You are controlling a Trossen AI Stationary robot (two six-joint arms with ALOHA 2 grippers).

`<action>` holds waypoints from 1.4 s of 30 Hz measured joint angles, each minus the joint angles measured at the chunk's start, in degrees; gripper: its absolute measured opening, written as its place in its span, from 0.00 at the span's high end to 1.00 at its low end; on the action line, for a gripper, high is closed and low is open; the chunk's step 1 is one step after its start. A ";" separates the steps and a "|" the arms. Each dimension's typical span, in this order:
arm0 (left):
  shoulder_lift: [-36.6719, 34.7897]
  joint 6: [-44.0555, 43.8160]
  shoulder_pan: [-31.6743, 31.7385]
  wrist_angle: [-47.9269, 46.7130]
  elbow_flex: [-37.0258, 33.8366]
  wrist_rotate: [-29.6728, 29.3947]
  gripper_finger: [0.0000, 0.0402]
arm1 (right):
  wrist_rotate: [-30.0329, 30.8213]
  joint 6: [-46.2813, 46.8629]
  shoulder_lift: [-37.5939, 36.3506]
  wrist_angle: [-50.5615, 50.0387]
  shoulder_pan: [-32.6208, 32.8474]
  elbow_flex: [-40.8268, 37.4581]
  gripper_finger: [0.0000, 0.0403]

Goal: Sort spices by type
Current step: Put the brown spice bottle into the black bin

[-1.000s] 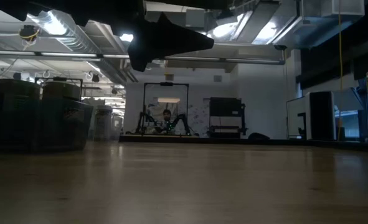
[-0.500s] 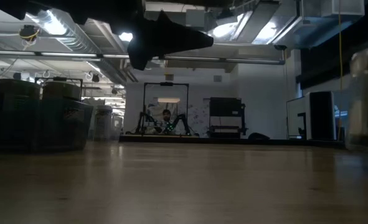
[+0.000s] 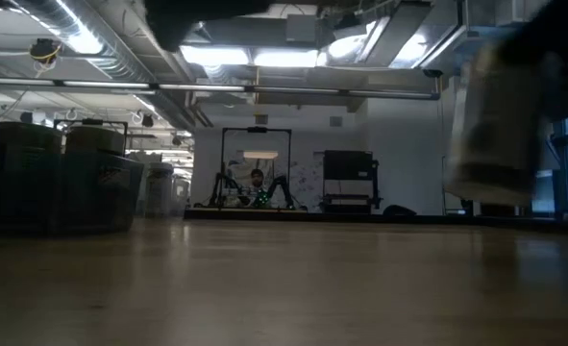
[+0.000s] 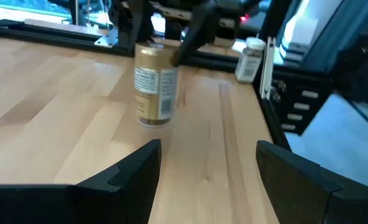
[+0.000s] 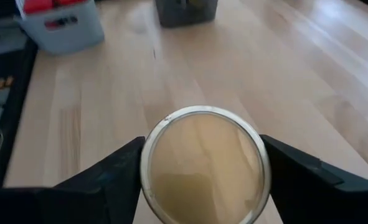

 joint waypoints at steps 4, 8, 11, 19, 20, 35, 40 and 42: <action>-4.29 -0.71 -2.33 -8.10 0.00 -2.59 0.39 | -1.62 -5.14 0.00 6.06 -4.22 0.00 0.30; -8.01 -1.30 -5.82 -15.38 -0.51 -8.69 0.39 | -3.32 -9.27 0.00 11.72 -8.36 0.00 0.30; -11.05 -1.49 -8.91 -17.11 -2.04 -11.29 0.39 | -5.09 -12.19 0.00 16.25 -11.37 0.02 0.30; -19.28 -5.07 -13.54 -18.68 -9.77 -12.13 0.39 | -7.77 -20.48 2.08 29.40 -17.81 0.15 0.30; -20.36 -5.83 -13.83 -19.12 -10.83 -12.16 0.39 | -8.19 -21.11 3.07 30.34 -18.60 0.72 0.30; -33.86 -8.11 -16.56 -26.45 -18.08 -16.91 0.39 | -16.60 -31.13 23.37 29.86 -28.25 21.79 0.30; -34.48 -7.37 -16.33 -27.71 -18.08 -16.89 0.39 | -21.05 -34.56 29.98 28.65 -31.05 29.04 0.30; -34.46 -7.40 -16.14 -28.02 -18.10 -16.91 0.39 | -23.13 -35.62 32.49 27.07 -32.09 31.55 0.30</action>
